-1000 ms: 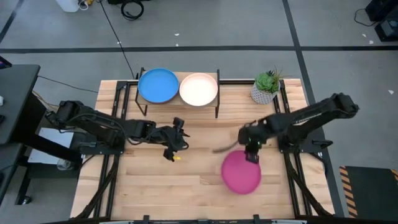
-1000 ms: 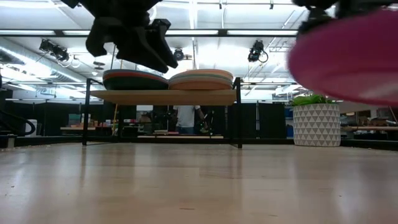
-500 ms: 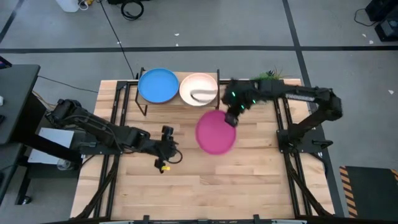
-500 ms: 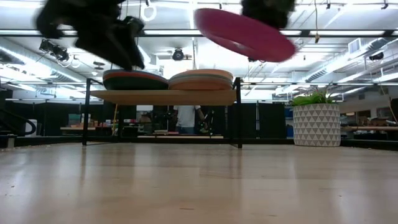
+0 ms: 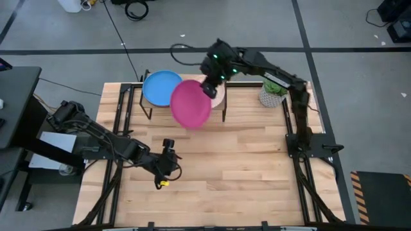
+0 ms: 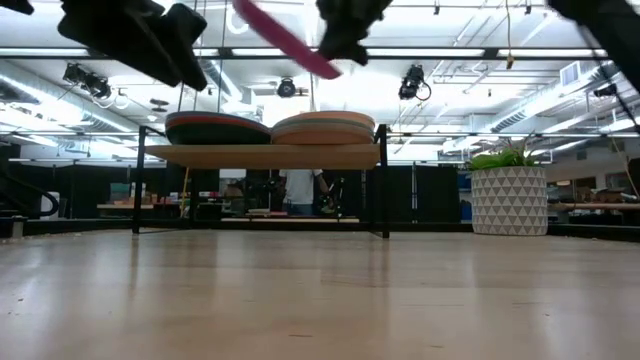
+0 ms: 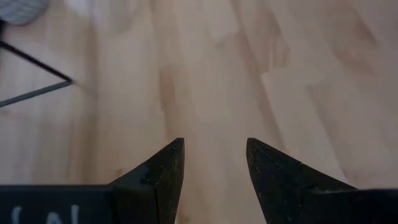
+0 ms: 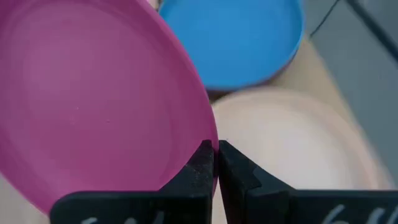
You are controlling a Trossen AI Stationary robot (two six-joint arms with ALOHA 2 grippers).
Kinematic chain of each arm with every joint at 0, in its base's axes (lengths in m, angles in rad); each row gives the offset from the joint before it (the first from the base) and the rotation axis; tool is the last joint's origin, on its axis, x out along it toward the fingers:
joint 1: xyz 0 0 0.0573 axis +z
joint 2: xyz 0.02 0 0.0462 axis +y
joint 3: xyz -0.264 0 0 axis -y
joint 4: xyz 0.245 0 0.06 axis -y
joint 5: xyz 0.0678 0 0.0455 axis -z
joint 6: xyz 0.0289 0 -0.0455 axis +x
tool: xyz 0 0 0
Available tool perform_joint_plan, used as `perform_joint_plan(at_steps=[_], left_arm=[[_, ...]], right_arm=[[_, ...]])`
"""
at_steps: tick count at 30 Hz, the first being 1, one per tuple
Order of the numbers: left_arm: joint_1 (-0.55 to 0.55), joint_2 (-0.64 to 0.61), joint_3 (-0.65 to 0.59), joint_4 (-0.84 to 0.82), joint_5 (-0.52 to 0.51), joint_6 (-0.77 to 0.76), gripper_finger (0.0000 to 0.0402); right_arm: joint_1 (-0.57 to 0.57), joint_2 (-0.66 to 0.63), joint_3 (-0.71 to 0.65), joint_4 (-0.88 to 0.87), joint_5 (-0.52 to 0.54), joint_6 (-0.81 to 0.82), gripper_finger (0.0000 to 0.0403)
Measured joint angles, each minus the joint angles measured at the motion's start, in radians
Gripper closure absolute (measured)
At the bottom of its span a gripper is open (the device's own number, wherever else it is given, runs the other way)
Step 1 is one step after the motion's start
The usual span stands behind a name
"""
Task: Place and stack plates onto a shelf
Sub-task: Stack the pink plate on top of the blue plate on the shelf
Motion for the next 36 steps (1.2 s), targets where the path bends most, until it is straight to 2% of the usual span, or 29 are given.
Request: perform_joint_plan(at_steps=[2,6,13,19,27,31,36], left_arm=[[-0.009,0.0,0.0,0.004,-0.045,-0.018,0.0221],[-0.014,0.0,0.0,0.026,-0.121,-0.075,0.0221],[-0.04,-0.016,0.0,0.044,-0.15,-0.221,0.0221],[-0.086,-0.081,0.001,-0.028,-0.329,-0.293,0.0221],[-0.104,-0.171,0.001,-0.096,-0.48,-0.304,0.0221],[-0.082,-0.192,0.001,-0.141,-0.572,-0.25,0.0221],[-0.025,-0.209,0.001,-0.139,-0.597,-0.145,0.0221]], right_arm=[[-0.016,0.066,0.085,0.014,-0.003,-0.041,0.0387],[-0.051,0.122,0.042,0.225,-0.02,-0.067,0.0387],[-0.123,0.215,0.049,0.447,-0.142,-0.033,0.0387],[-0.14,0.242,0.049,0.611,-0.231,0.017,0.0386],[-0.15,0.274,0.049,0.651,-0.257,0.027,0.0386],[-0.162,0.276,0.038,0.638,-0.228,0.033,0.0386],[-0.183,0.276,0.034,0.618,-0.212,0.076,0.0383]])
